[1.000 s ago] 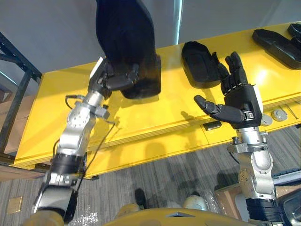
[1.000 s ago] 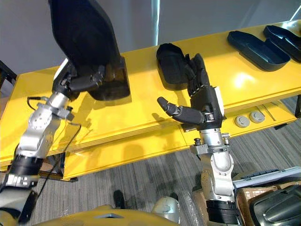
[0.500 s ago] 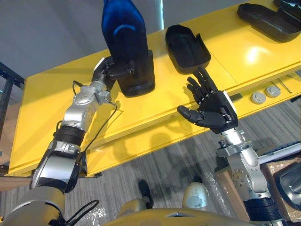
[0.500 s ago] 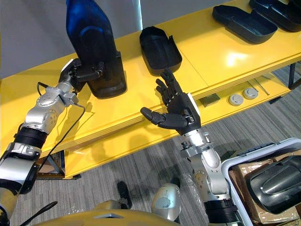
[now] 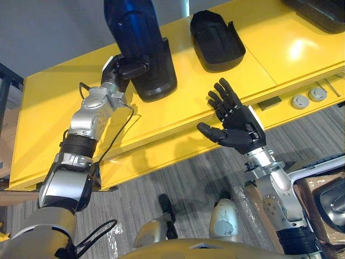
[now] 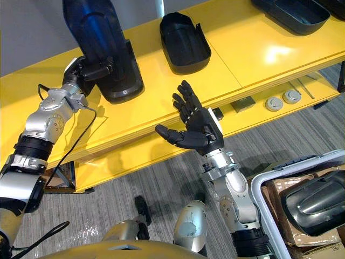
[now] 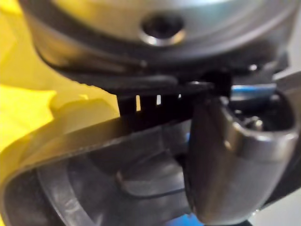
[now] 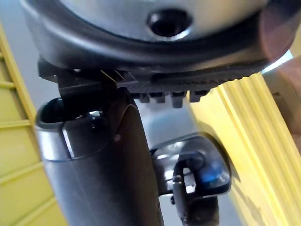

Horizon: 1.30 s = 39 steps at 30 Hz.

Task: Walk over and take three plastic housings, then place them on the shelf

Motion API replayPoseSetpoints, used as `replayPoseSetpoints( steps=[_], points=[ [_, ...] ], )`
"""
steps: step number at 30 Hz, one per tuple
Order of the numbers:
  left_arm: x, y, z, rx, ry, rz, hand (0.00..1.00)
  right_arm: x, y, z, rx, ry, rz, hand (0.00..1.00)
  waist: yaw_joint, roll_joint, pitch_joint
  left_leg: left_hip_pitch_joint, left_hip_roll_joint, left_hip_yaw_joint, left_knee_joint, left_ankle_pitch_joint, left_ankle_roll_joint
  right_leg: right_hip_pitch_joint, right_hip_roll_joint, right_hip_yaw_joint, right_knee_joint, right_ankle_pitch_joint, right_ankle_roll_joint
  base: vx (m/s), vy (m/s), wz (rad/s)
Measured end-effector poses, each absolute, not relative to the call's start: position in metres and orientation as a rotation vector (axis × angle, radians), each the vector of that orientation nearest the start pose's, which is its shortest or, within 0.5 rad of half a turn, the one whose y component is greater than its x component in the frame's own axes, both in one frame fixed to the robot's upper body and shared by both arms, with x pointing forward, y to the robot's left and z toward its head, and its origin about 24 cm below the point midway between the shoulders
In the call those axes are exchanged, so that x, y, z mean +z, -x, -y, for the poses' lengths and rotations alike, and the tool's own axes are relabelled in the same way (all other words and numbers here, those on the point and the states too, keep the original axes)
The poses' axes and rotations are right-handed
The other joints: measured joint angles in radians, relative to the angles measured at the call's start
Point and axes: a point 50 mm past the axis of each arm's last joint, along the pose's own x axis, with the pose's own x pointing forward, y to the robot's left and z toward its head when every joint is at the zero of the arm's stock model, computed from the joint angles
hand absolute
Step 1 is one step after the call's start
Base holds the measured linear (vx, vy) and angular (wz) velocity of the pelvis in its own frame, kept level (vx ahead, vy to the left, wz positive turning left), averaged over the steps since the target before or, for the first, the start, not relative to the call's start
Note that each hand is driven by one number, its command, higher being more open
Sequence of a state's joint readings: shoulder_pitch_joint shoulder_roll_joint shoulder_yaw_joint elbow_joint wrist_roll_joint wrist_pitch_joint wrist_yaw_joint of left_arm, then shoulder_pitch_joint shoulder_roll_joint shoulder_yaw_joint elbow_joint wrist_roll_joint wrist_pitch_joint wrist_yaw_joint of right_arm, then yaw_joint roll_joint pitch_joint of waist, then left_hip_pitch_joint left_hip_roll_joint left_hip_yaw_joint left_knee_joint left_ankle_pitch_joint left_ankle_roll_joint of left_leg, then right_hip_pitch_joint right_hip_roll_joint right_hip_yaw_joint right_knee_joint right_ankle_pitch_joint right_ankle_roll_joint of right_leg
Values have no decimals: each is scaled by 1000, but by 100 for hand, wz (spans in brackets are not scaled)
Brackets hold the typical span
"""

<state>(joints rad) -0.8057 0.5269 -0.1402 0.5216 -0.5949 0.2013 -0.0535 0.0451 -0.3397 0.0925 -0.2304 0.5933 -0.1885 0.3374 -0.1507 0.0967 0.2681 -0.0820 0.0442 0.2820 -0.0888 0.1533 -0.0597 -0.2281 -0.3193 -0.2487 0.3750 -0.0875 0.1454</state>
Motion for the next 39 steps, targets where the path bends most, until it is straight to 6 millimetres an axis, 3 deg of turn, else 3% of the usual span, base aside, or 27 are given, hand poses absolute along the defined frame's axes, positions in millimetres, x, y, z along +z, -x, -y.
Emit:
replayPoseSetpoints(
  steps=[6,7,11,14,22,32,39],
  points=[
    [188,-386,-200,-152,30,79,0,143,-239,149,559,-220,501,100,10,-2,21,-16,-2,-12,0,12,3,-11,-5,-10,10,0,0,-11,-22,7],
    [191,-387,-199,-156,31,85,100,146,-239,148,563,-221,514,100,10,-3,23,-23,-2,-16,0,12,3,-15,-6,-14,12,-1,0,-16,-25,14],
    [198,-389,-197,-156,23,97,100,152,-239,143,562,-235,532,100,15,-6,47,-30,-4,-23,0,15,2,-18,-10,-19,16,0,0,-10,-21,6],
    [189,-390,-201,-130,19,37,100,153,-240,142,546,-249,537,100,15,-8,62,-34,-5,-24,0,18,7,-22,-10,-19,17,0,0,4,-10,0],
    [202,-393,-203,-64,-56,74,100,165,-246,140,544,-246,583,100,20,-4,86,-46,-4,-23,0,32,12,-42,-10,-16,25,1,0,15,-47,0],
    [202,-394,-210,-1,-35,75,100,165,-246,140,544,-248,582,100,17,-10,93,-37,-2,-5,0,23,4,-42,-7,-1,25,2,2,-1,-40,-5],
    [199,-394,-221,147,-13,118,100,164,-245,140,537,-251,579,100,9,-10,93,-31,0,-1,0,26,10,-42,-3,4,24,2,1,19,-45,-2]
  ],
)
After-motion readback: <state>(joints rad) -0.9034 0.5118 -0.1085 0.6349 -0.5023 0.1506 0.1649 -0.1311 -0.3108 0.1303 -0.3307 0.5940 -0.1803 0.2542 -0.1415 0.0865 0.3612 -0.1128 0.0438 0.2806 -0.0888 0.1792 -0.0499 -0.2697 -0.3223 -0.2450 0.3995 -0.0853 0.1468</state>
